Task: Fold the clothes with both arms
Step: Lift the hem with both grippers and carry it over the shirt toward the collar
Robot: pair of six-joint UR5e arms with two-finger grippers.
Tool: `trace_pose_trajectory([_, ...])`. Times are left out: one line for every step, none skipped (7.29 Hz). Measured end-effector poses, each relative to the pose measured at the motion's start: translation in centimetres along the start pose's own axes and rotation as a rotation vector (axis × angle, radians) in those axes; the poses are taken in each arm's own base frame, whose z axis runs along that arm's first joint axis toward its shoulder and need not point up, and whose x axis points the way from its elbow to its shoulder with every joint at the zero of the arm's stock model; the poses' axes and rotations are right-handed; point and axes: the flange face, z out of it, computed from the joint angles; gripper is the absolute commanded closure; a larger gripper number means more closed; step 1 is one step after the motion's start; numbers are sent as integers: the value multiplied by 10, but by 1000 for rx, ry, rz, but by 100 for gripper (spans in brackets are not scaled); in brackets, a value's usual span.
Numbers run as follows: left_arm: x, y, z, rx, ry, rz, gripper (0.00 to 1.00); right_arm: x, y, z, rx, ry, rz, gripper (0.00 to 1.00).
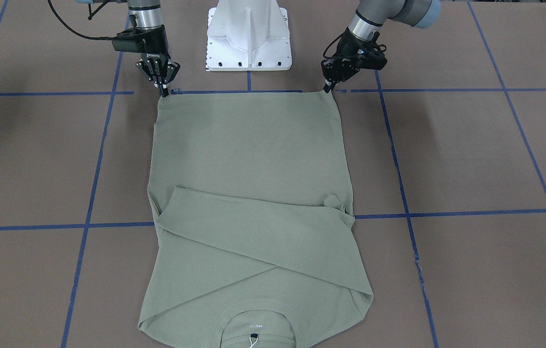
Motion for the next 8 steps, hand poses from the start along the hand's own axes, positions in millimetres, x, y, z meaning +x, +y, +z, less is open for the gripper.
trace_pose_trajectory([16,-1,-23,-20,33,-1,100,-14,-15,-35,-24,6,-7,100])
trace_pose_trajectory([41,-2,-59,-40,65,-5,100,-26,-34,-76,-69,13,-8,100])
trace_pose_trajectory([72,-3,-109,-78,87,-9,100,-35,-58,-121,-122,14,-13,100])
trace_pose_trajectory([97,-10,-164,-130,96,-12,100,-43,-84,-158,-177,13,-21,100])
trace_pose_trajectory([115,-23,-207,-158,107,-1,100,-51,-107,-179,-218,17,-31,100])
trace_pose_trajectory([131,-37,-225,-157,118,44,100,-63,-123,-189,-239,8,-59,100])
trace_pose_trajectory([145,-51,-221,-128,117,104,100,-84,-133,-186,-228,-11,-97,100])
trace_pose_trajectory([158,-74,-203,-72,101,164,100,-111,-145,-165,-178,-7,-133,100])
